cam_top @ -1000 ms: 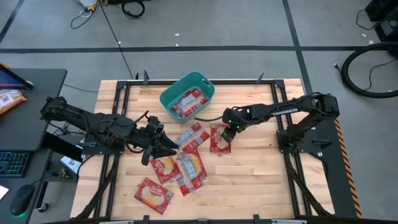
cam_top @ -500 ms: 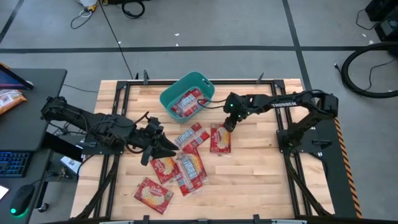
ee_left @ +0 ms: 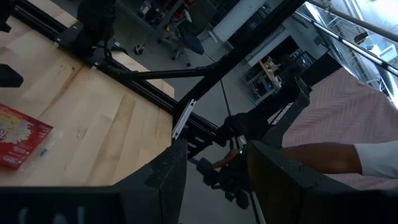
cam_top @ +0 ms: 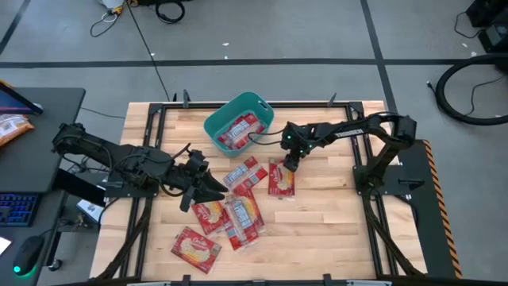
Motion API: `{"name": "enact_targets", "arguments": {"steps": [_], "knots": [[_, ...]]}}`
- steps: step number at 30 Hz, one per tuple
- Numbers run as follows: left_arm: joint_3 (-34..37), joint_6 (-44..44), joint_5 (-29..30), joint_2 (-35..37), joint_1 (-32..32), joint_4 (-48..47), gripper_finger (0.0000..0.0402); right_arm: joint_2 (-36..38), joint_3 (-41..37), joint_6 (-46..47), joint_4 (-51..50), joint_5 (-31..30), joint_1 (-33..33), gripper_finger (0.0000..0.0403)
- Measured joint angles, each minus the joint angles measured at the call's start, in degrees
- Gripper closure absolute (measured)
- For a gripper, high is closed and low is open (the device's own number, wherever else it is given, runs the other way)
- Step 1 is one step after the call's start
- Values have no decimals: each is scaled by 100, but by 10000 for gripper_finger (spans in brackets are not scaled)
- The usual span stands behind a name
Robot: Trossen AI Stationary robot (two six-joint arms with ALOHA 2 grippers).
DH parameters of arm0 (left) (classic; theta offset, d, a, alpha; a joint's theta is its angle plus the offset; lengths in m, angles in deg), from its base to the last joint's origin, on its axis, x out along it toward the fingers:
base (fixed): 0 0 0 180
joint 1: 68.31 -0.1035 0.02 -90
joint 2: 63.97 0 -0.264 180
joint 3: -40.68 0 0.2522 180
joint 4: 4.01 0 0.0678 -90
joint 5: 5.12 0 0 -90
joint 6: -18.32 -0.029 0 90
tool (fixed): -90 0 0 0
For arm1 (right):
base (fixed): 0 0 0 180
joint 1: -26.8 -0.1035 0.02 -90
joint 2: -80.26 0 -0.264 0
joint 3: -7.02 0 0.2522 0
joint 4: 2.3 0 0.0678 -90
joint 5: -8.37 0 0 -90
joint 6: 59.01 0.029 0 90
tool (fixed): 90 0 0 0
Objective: Sort popcorn bags into baskets
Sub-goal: Put the red popcorn bag into the blue bin
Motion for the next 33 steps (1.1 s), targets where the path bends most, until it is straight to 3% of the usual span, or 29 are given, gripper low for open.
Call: {"name": "enact_targets", "arguments": {"steps": [5,8,14,26,33], "knots": [[0,3,-110,0,0,-1,230,-96,-2,-61,-31,-525,-200,237],[0,4,-112,0,2,-2,230,-72,-11,-59,16,-801,-262,287],[0,3,-112,0,0,-2,230,-79,-11,-2,51,-795,-285,390],[0,33,-115,20,0,-4,230,920,86,220,-341,-725,-334,398],[-142,-316,88,28,-59,21,230,1556,457,-109,-361,-1031,-816,400]]}}
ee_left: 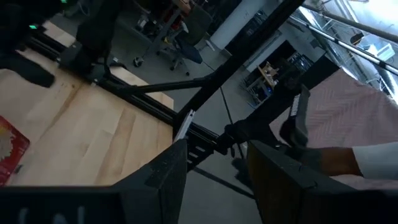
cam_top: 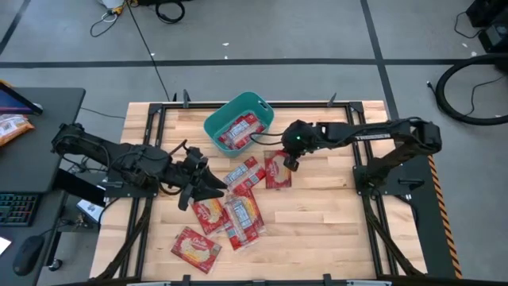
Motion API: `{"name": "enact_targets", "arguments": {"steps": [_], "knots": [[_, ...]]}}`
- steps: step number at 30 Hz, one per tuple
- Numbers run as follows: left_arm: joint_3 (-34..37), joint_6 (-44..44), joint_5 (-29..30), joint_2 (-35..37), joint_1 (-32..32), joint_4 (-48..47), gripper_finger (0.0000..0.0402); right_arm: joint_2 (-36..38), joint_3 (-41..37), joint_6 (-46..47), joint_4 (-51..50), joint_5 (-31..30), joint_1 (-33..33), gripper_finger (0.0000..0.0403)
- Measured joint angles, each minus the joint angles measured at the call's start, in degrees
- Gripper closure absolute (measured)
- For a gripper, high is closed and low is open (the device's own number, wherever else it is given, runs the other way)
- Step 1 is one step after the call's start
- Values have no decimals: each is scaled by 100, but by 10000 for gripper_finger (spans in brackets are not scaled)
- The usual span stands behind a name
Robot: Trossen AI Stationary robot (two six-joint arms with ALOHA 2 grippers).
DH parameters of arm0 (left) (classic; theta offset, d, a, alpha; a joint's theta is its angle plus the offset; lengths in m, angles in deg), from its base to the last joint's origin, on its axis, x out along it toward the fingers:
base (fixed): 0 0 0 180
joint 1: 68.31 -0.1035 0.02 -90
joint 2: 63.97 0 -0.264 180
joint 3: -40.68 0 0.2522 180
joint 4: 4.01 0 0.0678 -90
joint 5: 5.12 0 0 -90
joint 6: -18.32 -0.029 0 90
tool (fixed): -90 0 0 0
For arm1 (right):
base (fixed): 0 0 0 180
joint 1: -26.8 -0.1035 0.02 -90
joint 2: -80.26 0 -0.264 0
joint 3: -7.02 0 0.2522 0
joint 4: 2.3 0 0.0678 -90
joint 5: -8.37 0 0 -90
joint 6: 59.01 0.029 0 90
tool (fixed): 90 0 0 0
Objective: Sort popcorn bags into baskets
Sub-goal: Put the red popcorn bag into the blue bin
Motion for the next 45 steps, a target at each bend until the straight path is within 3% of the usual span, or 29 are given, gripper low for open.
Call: {"name": "enact_targets", "arguments": {"steps": [10,21,29,34,45], "knots": [[-29,-335,16,36,-313,-315,230,28,864,-32,-72,-525,-641,401],[-25,-385,31,231,-443,-553,230,-254,1901,-66,-373,-669,-713,402],[-29,-1197,788,783,-535,-840,230,-521,2602,-146,-247,-752,-709,402],[-25,-1646,1207,1092,-562,-985,230,-872,3156,-159,-141,-799,-706,401],[-22,-2509,1322,1503,-609,-1079,230,-1984,4604,106,7,-1413,-663,401]]}}
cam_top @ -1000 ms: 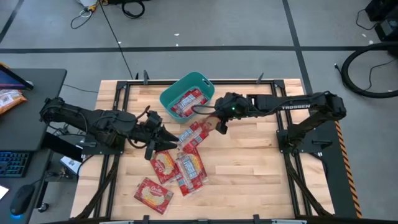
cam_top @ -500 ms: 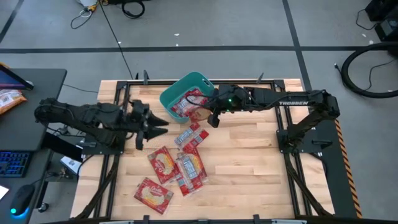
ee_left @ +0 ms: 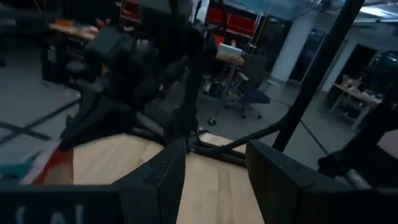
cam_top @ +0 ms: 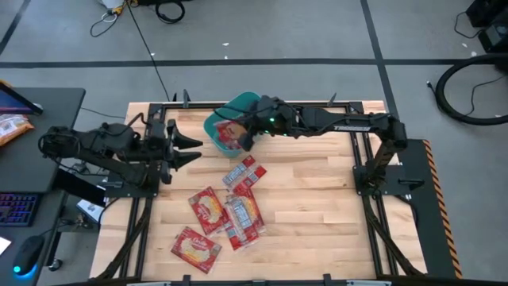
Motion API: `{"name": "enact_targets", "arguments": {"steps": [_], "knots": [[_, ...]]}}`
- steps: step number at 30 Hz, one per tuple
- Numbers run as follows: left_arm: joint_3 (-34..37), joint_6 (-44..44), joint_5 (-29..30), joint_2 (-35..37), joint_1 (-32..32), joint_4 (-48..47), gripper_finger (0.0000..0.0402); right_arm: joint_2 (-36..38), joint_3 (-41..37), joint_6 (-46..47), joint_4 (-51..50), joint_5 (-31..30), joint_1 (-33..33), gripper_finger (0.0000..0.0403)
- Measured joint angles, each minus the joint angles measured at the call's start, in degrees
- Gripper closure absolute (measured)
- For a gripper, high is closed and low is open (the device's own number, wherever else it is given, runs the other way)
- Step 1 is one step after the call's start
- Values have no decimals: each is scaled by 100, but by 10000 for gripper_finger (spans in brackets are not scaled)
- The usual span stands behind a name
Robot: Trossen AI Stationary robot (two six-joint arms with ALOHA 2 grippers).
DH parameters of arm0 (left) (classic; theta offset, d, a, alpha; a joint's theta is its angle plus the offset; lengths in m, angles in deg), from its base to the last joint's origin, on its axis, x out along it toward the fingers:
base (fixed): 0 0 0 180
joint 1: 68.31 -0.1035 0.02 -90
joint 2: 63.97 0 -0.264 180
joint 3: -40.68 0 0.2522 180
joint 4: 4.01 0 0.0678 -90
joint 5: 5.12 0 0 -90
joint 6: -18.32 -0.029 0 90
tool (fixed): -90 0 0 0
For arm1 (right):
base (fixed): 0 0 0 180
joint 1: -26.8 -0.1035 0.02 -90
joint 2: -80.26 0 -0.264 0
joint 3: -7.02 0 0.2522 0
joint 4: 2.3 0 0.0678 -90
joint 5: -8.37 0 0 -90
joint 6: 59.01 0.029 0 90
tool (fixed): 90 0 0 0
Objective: Sort popcorn bags into baskets
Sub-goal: Put the red popcorn bag into the blue bin
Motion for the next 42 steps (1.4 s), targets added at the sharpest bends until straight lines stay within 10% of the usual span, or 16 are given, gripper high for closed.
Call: {"name": "enact_targets", "arguments": {"steps": [11,23,30,42], "knots": [[-2,-1227,339,64,2,17,230,-1038,819,955,4,-561,97,400],[-2,-2222,2121,5,2,-59,230,-1365,834,1698,-713,-154,670,397],[0,-2237,2612,-142,-31,-167,230,-1596,830,1641,-671,926,1068,391],[0,-1193,2740,-774,-51,-273,228,-1585,830,607,-2072,801,1786,344]]}}
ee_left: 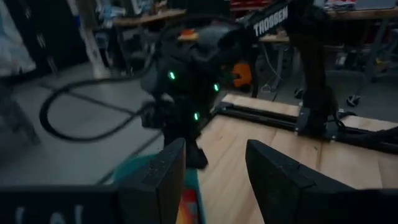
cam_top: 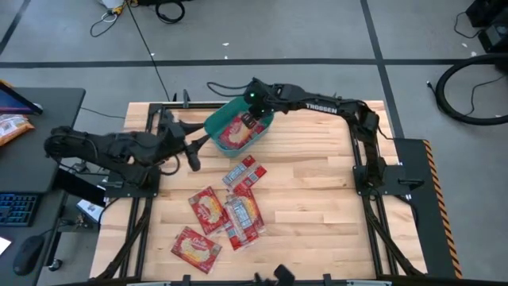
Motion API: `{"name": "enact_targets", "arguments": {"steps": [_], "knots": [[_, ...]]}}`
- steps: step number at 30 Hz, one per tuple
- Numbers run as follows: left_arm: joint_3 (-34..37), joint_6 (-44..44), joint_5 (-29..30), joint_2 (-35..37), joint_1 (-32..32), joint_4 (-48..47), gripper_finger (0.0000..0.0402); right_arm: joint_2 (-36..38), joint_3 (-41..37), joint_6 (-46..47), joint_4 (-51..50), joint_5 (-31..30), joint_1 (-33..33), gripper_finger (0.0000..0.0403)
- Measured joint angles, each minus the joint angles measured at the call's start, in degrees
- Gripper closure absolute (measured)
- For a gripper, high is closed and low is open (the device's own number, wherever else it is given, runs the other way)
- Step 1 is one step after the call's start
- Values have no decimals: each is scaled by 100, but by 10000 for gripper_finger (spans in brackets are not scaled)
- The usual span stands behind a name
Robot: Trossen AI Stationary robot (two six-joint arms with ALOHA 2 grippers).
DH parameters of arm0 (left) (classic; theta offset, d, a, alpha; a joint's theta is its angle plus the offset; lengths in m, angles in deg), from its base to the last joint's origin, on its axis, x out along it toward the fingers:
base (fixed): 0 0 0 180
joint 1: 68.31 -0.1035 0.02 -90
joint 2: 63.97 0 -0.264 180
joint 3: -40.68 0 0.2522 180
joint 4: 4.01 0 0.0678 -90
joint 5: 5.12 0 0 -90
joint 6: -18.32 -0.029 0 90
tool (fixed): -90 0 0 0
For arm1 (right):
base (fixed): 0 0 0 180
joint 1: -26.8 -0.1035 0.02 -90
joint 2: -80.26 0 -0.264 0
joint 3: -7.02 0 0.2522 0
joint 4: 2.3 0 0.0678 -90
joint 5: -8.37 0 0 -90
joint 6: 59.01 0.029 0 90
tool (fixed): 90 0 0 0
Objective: Sort popcorn bags into baskets
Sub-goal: Put the red popcorn bag into the blue bin
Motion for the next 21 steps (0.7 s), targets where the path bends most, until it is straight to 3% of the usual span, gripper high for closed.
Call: {"name": "enact_targets", "arguments": {"steps": [3,10,21], "knots": [[0,478,-82,-187,-13,-241,217,14,41,-252,-363,207,234,309],[1,1671,-1613,-393,-7,-1284,206,241,341,-1054,-1409,1594,428,262],[-4,3609,-2781,-1005,-9,-1890,205,791,341,-2634,-1756,1622,-209,263]]}}
